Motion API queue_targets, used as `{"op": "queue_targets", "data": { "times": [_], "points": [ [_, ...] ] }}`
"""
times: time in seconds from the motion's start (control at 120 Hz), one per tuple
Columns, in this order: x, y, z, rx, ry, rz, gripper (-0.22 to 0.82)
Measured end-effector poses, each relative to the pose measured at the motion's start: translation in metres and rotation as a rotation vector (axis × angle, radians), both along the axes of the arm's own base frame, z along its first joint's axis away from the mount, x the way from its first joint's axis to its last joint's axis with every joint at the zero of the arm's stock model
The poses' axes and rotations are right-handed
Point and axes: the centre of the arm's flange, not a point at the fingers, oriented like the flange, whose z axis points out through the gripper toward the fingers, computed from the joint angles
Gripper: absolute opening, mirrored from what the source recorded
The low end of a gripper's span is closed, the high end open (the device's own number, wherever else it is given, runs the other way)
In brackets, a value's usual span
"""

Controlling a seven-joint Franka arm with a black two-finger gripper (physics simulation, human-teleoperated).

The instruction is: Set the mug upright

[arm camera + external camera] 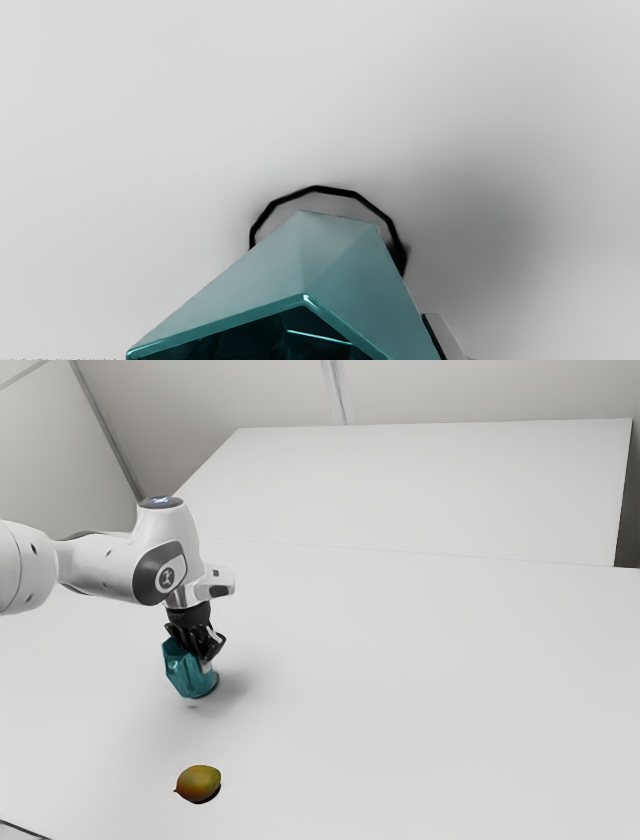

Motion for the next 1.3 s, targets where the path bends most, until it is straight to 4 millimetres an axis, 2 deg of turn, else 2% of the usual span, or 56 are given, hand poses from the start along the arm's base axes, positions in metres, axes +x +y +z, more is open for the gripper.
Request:
{"op": "queue_targets", "data": {
  "times": [0.142, 0.258, 0.4, 0.6, 0.925, 1.033, 1.142, 1.3],
  "points": [
    [0.0, 0.0, 0.0, -0.002, -0.001, 0.016, 0.2],
    [0.002, 0.0, 0.004, 0.008, -0.008, 0.016, 0.37],
    [0.007, -0.008, 0.014, 0.027, -0.029, -0.009, 0.49],
    [0.008, -0.014, 0.052, 0.025, -0.095, -0.015, 0.56],
    [0.033, -0.01, 0.153, 0.019, -0.215, 0.0, 0.59],
    [0.042, -0.003, 0.199, 0.026, -0.257, 0.012, 0.6],
    [0.045, 0.004, 0.239, 0.038, -0.272, 0.024, 0.6],
    [0.041, 0.01, 0.285, 0.053, -0.281, 0.038, 0.6]
  ]
}}
